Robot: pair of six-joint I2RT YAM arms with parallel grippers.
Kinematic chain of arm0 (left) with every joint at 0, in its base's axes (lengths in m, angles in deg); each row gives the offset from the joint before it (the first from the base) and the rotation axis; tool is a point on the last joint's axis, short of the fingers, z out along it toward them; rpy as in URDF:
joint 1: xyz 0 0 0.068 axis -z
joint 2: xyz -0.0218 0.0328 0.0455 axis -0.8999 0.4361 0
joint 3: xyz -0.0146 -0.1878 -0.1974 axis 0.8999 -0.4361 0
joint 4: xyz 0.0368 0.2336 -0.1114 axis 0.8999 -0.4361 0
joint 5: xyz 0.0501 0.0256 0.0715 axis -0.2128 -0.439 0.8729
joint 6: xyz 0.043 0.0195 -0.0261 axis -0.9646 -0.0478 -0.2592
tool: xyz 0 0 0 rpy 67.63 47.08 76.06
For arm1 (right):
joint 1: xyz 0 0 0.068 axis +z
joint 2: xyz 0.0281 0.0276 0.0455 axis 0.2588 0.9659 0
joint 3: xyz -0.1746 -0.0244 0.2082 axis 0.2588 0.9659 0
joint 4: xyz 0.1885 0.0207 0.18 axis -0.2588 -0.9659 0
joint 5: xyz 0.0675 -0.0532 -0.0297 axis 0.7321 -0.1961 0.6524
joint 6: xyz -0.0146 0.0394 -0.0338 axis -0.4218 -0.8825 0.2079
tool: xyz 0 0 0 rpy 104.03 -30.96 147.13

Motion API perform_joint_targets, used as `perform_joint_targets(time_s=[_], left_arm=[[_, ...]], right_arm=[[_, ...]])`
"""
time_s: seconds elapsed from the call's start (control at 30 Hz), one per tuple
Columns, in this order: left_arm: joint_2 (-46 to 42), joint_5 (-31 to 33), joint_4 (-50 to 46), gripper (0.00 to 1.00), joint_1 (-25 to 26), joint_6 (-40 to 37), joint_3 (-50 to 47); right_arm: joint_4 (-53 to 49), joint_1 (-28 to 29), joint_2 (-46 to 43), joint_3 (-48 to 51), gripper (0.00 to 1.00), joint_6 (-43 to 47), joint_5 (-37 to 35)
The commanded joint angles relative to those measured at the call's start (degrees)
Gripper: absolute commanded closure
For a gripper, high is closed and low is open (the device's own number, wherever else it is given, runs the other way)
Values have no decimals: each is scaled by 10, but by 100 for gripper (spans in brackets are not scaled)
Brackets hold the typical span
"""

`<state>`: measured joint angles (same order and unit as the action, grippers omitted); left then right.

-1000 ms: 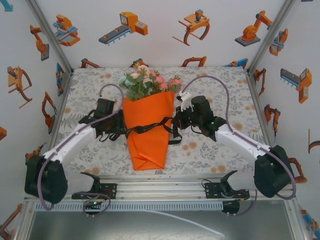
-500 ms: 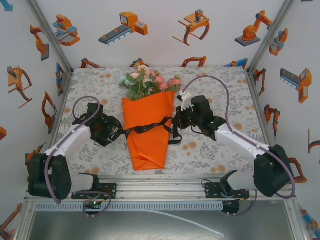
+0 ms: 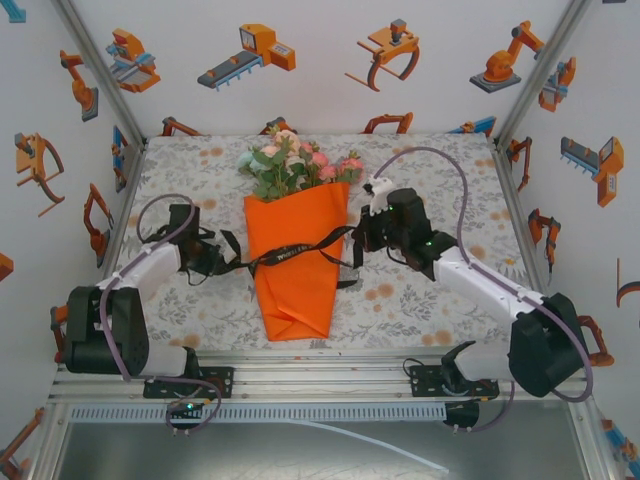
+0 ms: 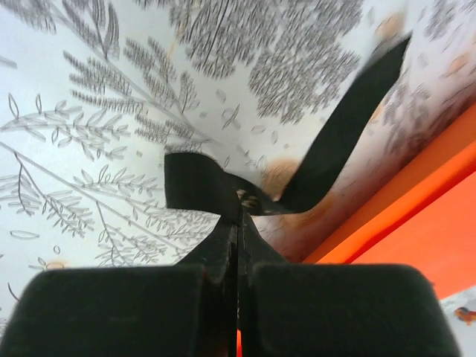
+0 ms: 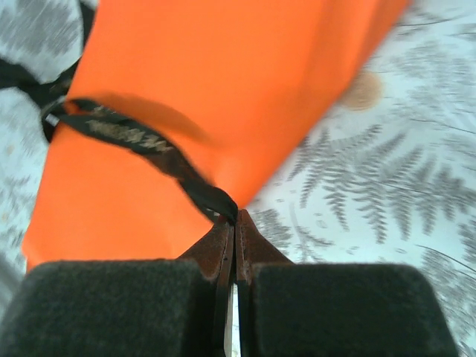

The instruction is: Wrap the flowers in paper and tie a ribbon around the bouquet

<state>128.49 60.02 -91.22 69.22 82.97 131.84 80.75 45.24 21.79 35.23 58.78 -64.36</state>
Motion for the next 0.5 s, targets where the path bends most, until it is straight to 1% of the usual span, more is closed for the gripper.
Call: perform_joint_targets(time_s=[0.0, 0.1, 0.17, 0.27, 0.37, 0.47], left_arm=[[-10, 7, 5, 100, -34, -34, 30], [-24, 20, -7, 100, -61, -51, 38], [-31, 27, -17, 100, -80, -59, 39], [-37, 27, -20, 100, -122, -59, 26], [-42, 34, -13, 100, -167, -63, 12], [-42, 48, -11, 100, -204, -70, 6]], right_arm=[[-12, -32, -39, -22, 100, -51, -127], [-40, -68, -45, -24, 100, -103, -189], [-53, -92, -44, -20, 100, -137, -206], [-69, -120, -40, -2, 100, -198, -242], [-64, -162, -35, 29, 100, -254, -225], [-71, -207, -32, 55, 100, -298, -231]])
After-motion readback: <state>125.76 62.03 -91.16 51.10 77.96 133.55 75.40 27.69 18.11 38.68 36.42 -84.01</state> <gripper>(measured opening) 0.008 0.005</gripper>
